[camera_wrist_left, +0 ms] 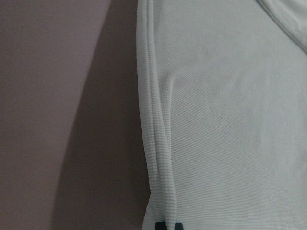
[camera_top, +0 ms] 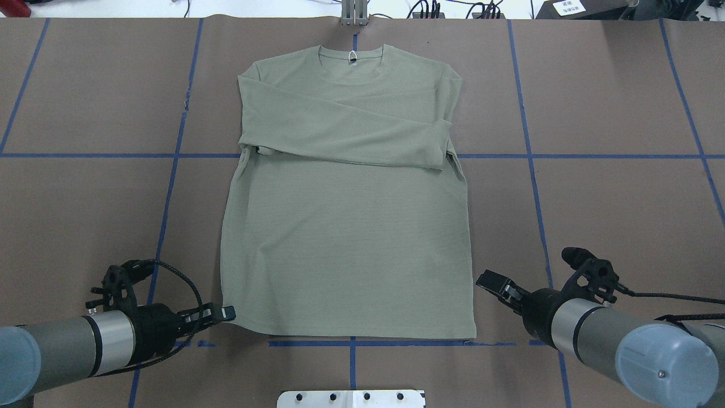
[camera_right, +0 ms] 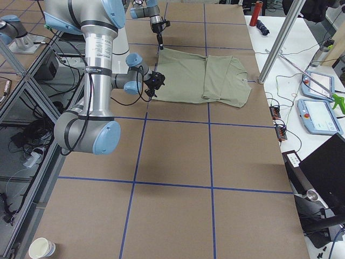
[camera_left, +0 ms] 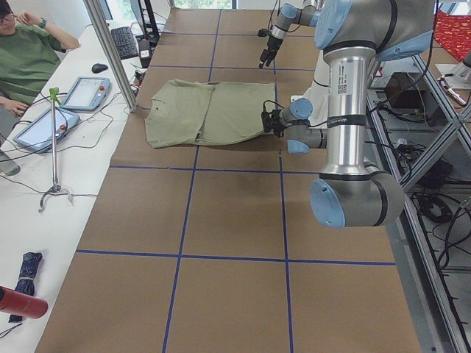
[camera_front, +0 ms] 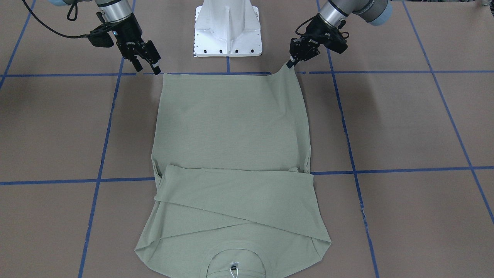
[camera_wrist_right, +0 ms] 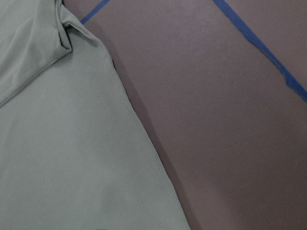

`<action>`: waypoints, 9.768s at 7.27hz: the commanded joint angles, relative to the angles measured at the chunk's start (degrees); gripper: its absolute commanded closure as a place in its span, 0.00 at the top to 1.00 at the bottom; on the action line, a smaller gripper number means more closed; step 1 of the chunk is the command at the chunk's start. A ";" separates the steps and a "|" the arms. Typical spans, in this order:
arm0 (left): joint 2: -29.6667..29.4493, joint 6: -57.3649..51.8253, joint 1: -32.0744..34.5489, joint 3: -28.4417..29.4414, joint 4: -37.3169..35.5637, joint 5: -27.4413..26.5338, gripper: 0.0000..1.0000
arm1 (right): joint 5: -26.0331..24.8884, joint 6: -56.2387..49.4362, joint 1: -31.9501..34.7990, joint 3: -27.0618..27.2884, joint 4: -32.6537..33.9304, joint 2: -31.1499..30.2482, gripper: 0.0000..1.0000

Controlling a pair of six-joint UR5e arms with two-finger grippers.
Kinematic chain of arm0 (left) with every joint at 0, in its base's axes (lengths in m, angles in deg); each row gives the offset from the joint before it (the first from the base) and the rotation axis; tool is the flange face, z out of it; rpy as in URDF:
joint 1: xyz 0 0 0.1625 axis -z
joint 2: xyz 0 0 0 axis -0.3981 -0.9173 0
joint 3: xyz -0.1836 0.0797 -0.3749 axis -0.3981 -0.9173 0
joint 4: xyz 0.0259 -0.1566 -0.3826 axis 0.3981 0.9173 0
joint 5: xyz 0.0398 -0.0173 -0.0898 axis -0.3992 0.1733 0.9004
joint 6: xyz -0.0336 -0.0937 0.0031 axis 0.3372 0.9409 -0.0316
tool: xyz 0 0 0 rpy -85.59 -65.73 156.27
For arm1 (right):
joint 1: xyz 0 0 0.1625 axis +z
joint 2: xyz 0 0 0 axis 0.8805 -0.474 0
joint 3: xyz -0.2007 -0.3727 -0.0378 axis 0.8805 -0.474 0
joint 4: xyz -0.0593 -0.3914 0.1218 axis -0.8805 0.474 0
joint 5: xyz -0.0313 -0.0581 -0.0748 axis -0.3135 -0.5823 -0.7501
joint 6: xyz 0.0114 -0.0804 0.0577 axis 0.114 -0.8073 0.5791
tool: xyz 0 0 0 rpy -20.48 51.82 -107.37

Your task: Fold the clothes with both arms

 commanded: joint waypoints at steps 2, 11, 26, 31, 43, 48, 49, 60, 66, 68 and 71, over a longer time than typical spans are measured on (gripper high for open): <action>0.07 1.05 0.36 -1.51 0.02 -0.08 0.00 | -3.95 0.45 -4.85 -3.37 0.03 0.51 0.77; 0.43 1.14 0.36 -1.86 0.02 -0.08 0.00 | -5.09 -0.26 -8.03 -5.57 0.12 3.23 0.70; 0.25 1.14 0.36 -1.77 0.02 0.00 0.00 | -5.27 -1.49 -7.76 -7.33 5.39 7.54 0.65; 0.25 1.14 0.36 -1.86 0.02 0.00 0.00 | -5.18 -1.49 -8.20 -7.15 5.39 7.98 0.00; -24.06 -18.49 23.69 -7.31 -43.57 29.45 0.00 | 26.72 -44.58 25.76 6.98 57.38 34.34 0.00; -29.54 -37.89 40.35 9.54 -42.87 29.54 0.00 | 26.11 -45.69 33.71 -21.08 39.41 45.22 0.00; -31.63 -38.32 40.26 15.65 -41.13 29.28 0.00 | 25.59 -47.43 33.72 -26.26 39.15 46.64 0.00; -29.32 -41.76 35.17 23.95 -26.25 28.29 1.00 | 26.27 -55.96 37.58 -49.62 20.16 51.23 1.00; -15.04 -12.73 20.32 11.66 -14.43 18.92 0.68 | 26.46 -56.33 37.85 -47.85 19.90 50.17 1.00; -15.04 -11.26 20.05 14.30 -12.90 18.73 0.67 | 26.46 -56.33 37.76 -47.84 19.90 49.91 1.00; -14.95 -11.61 20.05 16.59 -12.63 19.16 0.69 | 26.37 -55.80 37.76 -47.93 17.35 48.94 1.00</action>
